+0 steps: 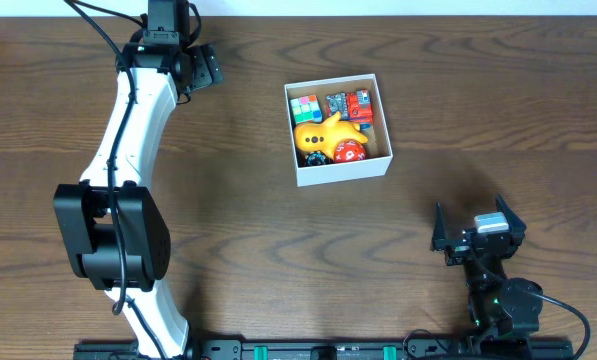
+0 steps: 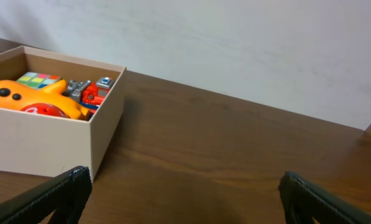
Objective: Pack container
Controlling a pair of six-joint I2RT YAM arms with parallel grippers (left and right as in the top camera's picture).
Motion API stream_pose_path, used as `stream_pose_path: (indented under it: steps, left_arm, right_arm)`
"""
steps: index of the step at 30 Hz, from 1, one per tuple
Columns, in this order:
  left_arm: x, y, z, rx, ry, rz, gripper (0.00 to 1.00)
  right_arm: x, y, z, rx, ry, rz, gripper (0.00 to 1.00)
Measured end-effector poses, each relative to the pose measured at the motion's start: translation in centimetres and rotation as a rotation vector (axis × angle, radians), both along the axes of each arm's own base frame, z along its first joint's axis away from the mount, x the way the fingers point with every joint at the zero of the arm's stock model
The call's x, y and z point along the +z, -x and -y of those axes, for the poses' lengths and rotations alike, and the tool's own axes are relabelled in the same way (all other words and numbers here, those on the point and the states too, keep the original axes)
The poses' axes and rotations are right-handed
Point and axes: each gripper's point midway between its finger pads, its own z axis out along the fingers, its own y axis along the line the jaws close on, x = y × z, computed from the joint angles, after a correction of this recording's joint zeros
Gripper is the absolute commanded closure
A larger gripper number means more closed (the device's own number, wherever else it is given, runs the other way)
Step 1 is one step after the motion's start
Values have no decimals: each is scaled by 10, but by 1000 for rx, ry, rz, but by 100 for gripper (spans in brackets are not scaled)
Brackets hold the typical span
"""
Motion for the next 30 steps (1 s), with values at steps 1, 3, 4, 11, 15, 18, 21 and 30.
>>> stream_pose_path:
  steps: [1, 3, 4, 11, 15, 18, 21, 30]
  left_arm:
    - [0, 0, 0, 0, 0, -1, 2]
    - [-3, 4, 0, -3, -3, -21, 2]
    - [-4, 6, 0, -5, -4, -30, 2]
    - [-2, 3, 0, -7, -5, -13, 2]
    - [0, 1, 0, -8, -5, -6, 2]
    - [-5, 8, 0, -20, -14, -43, 2]
    - [-3, 10, 0, -29, -19, -46, 2]
    - [91, 76, -4, -32, -19, 23, 2]
  right_arm:
    - [0, 0, 0, 0, 0, 0, 1]
    - [0, 0, 0, 0, 0, 0, 1]
    - [0, 0, 0, 0, 0, 0, 1]
    - [0, 0, 0, 0, 0, 0, 1]
    - [0, 0, 0, 0, 0, 0, 1]
    - [0, 0, 0, 0, 0, 0, 1]
    - [0, 0, 0, 0, 0, 0, 1]
    - [0, 0, 0, 0, 0, 0, 1]
